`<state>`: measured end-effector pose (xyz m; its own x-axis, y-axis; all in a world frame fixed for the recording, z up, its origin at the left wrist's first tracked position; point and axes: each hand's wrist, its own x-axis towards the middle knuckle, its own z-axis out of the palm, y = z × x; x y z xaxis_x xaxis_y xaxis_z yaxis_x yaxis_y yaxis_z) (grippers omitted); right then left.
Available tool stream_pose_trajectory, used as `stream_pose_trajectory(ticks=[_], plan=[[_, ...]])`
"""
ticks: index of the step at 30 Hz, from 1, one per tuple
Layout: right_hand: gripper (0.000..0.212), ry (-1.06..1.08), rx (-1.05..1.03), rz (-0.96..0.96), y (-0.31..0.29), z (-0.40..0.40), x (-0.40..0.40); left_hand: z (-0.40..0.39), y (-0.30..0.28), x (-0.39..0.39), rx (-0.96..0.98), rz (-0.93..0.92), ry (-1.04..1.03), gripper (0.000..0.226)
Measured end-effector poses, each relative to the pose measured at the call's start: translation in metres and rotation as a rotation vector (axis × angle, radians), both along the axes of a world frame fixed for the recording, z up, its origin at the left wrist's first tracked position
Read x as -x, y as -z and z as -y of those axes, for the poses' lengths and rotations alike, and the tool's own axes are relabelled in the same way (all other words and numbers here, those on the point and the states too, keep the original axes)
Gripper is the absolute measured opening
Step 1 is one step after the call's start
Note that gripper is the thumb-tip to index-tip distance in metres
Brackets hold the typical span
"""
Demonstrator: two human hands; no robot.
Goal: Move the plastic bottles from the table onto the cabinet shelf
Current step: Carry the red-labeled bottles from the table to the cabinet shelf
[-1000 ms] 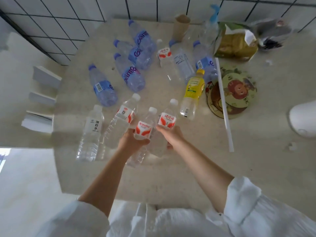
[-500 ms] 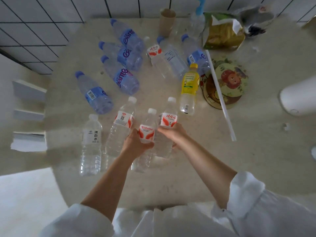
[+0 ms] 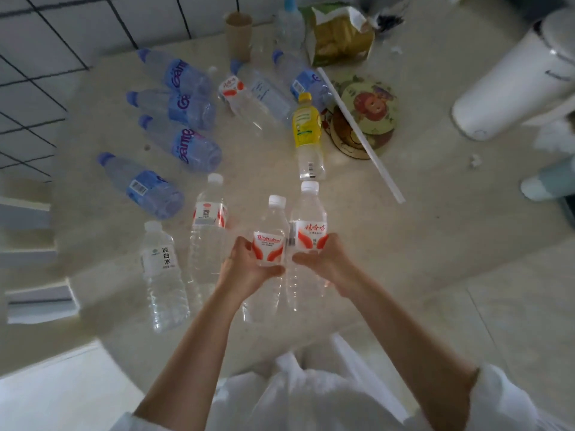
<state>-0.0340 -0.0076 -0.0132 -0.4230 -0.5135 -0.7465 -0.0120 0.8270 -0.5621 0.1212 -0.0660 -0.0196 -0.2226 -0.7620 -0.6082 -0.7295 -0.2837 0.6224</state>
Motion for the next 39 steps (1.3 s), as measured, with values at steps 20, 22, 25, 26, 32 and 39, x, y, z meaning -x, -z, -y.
stream_pose_trajectory(ticks=[20, 22, 25, 26, 32, 39], plan=[[0.053, 0.652, 0.109, -0.1, -0.045, -0.298, 0.008, -0.185, -0.045, 0.088, -0.013, -0.097, 0.508, 0.06], [0.054, 0.716, 0.08, -0.131, -0.049, -0.34, 0.008, -0.218, -0.043, 0.099, -0.021, -0.094, 0.559, 0.057], [0.049, 0.866, 0.085, -0.14, -0.053, -0.408, 0.003, -0.279, -0.045, 0.115, -0.045, -0.105, 0.656, 0.056], [0.047, 0.923, 0.088, -0.138, -0.055, -0.431, 0.0, -0.3, -0.046, 0.12, -0.054, -0.12, 0.688, 0.052], [0.05, 1.189, 0.085, -0.133, -0.053, -0.551, -0.016, -0.418, -0.04, 0.149, -0.089, -0.133, 0.876, 0.057], [0.05, 1.461, 0.071, -0.165, -0.05, -0.651, -0.034, -0.53, -0.043, 0.182, -0.132, -0.126, 1.166, 0.061]])
